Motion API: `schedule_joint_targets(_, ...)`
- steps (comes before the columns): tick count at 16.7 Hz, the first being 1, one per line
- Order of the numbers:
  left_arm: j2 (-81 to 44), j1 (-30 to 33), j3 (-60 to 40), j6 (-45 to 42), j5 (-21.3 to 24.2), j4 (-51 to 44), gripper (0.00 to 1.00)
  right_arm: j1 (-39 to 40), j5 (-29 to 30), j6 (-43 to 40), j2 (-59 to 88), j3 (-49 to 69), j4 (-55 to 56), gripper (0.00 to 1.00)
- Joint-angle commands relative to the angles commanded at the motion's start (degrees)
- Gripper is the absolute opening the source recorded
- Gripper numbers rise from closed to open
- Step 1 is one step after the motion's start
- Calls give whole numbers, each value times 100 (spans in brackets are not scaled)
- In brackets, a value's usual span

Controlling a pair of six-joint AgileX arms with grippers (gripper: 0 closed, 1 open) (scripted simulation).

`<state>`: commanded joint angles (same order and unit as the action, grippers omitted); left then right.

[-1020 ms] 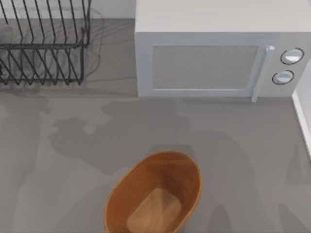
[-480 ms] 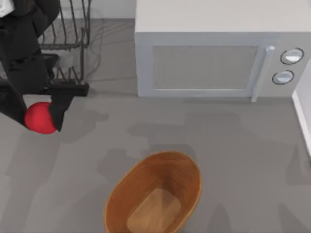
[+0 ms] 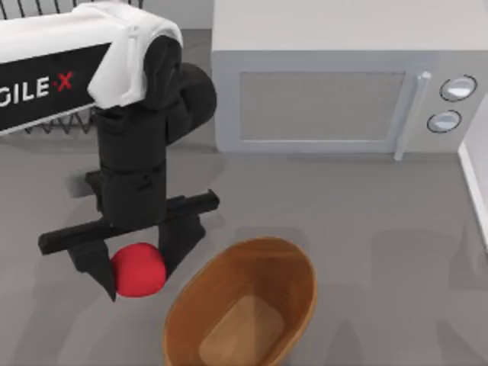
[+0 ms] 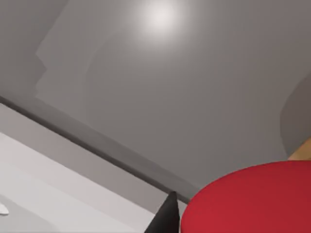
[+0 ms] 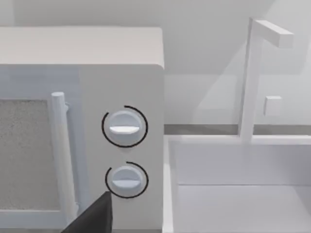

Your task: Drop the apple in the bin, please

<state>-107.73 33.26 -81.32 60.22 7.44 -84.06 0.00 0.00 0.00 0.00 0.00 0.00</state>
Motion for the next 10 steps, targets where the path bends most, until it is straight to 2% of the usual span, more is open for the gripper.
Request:
schedule_joint_targets(6, 295, 1192, 123, 4046, -127, 180, 0, 0, 0, 0, 0, 0, 0, 100)
schedule_joint_targets(10, 608, 1756, -71, 6238, -408, 475, 0, 0, 0, 0, 0, 0, 0, 100)
